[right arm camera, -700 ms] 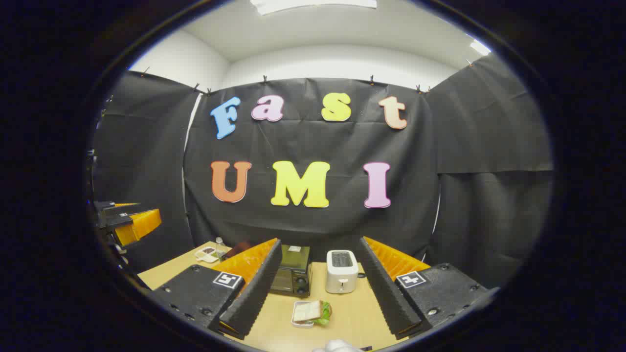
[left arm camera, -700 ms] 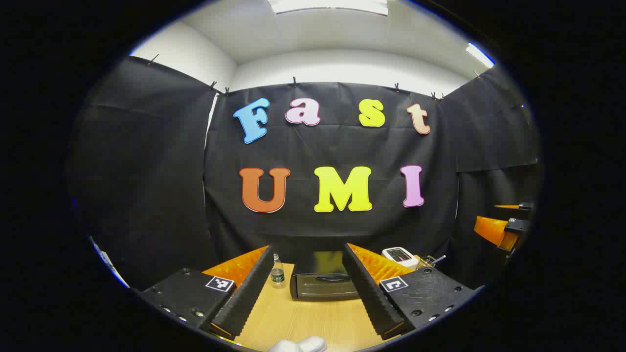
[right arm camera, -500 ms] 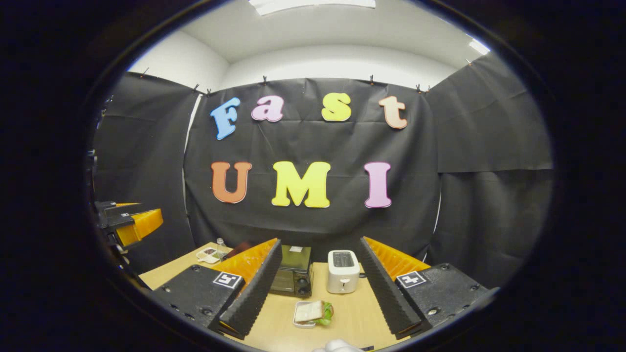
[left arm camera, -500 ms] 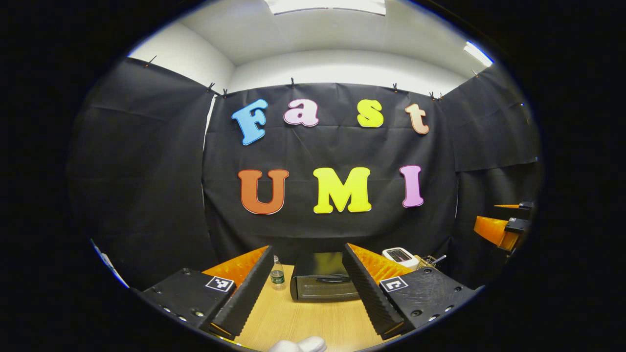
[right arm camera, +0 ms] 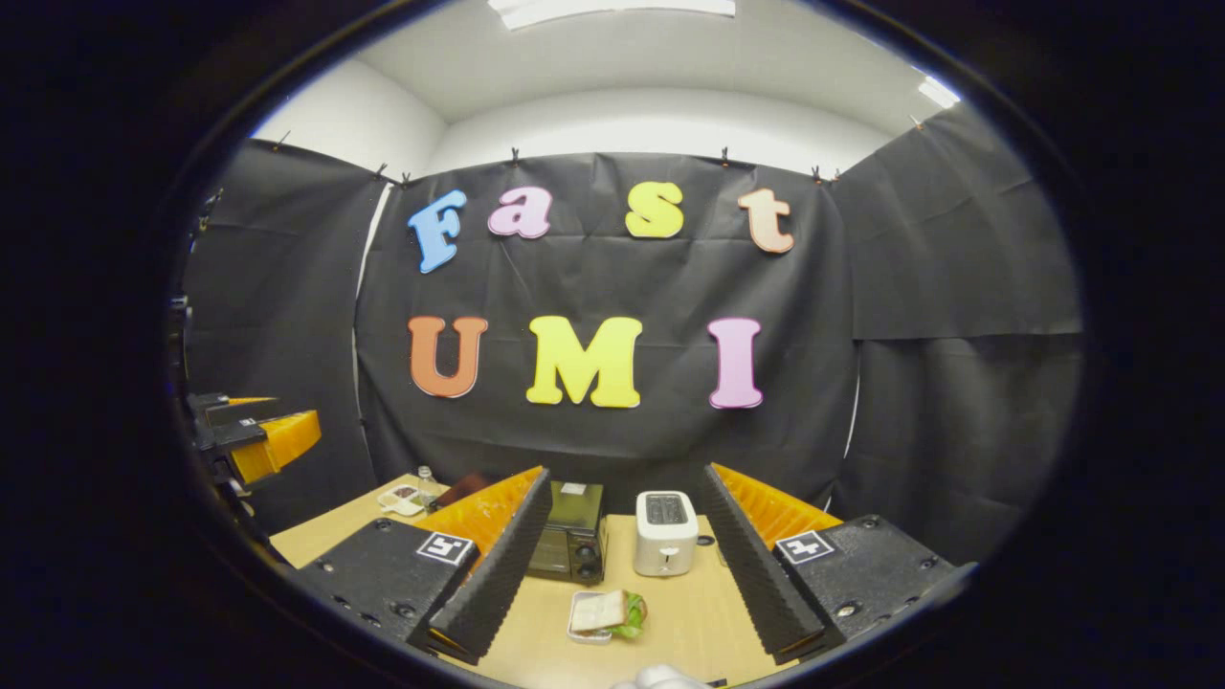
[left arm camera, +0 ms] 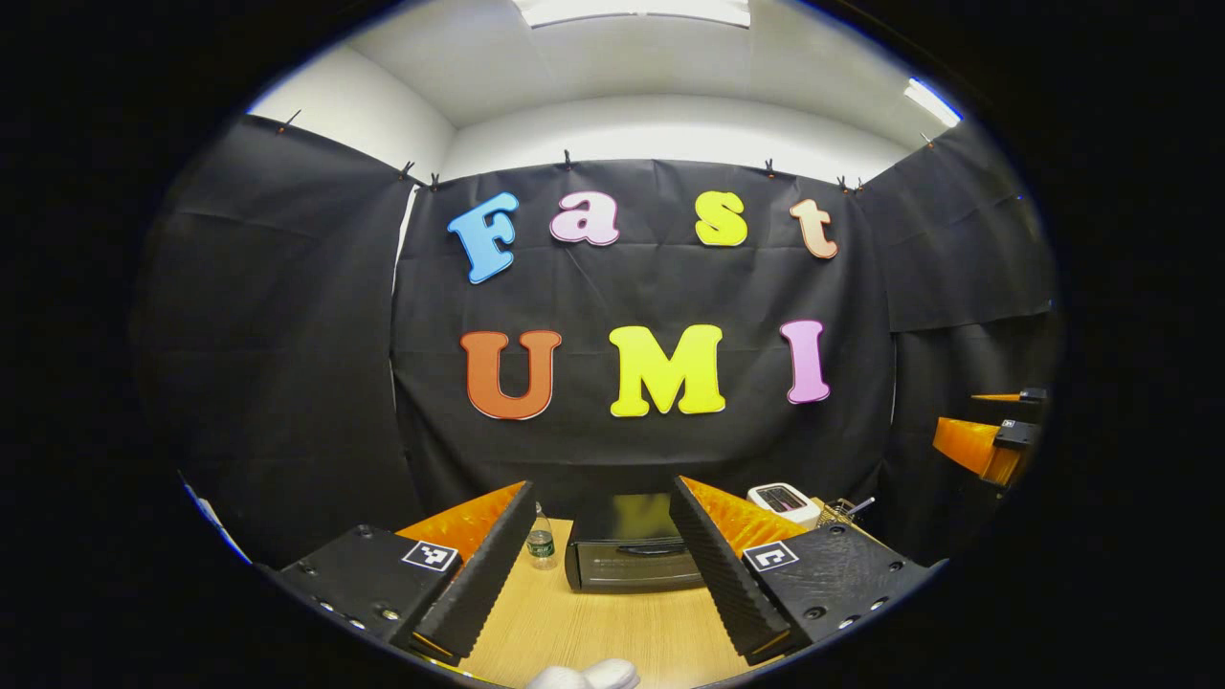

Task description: Open the electric oven with the left hand, put the food in, and close the electric oven.

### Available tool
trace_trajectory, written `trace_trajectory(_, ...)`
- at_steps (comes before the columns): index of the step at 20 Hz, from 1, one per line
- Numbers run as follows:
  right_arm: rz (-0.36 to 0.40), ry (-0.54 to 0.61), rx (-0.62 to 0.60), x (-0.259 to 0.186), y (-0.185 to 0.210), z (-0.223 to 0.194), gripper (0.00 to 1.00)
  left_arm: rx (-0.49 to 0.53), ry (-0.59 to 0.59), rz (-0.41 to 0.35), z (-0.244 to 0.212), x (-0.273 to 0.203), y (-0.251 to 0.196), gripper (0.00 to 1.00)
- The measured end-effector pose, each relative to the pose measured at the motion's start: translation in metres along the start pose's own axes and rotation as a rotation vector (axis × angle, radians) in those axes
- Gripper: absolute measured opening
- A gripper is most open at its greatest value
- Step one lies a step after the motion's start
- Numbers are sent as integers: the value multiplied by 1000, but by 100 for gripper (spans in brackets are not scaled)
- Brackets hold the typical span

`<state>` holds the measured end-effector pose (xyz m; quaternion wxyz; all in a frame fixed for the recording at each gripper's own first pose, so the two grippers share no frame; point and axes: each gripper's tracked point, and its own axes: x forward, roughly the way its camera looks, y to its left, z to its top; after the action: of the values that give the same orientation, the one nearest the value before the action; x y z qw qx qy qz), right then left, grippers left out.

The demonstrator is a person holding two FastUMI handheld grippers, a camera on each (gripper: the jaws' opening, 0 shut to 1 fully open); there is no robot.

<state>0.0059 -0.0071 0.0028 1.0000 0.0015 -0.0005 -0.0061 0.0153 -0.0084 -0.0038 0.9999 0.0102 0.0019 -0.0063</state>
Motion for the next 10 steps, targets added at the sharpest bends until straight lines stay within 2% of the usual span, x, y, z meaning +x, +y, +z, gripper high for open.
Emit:
trace_trajectory(1, -3, 2, 0, 0, -1, 0, 92, -2, 4, 0, -2, 3, -1, 93)
trace_trajectory(2, -2, 3, 0, 1, -3, -2, 92, -2, 7, 1, -4, 8, -2, 93)
trace_trajectory(3, -3, 3, 0, 2, -3, -1, 100, -2, 14, 4, -8, 12, -2, 92)
trace_trajectory(5, -5, 3, -7, 2, -10, -1, 100, -14, 32, 2, -18, 23, -8, 93)
trace_trajectory(6, -10, 5, -11, 4, -13, -1, 92, -19, 37, -1, -22, 30, -9, 93)
trace_trajectory(7, -14, 5, -15, 5, -18, 0, 92, -20, 40, -1, -26, 39, -13, 93)
trace_trajectory(8, -20, 5, -19, 6, -22, 1, 100, -21, 49, 2, -32, 47, -15, 93)
trace_trajectory(10, -34, 7, -26, 8, -34, 2, 100, -30, 67, -7, -45, 66, -25, 93)
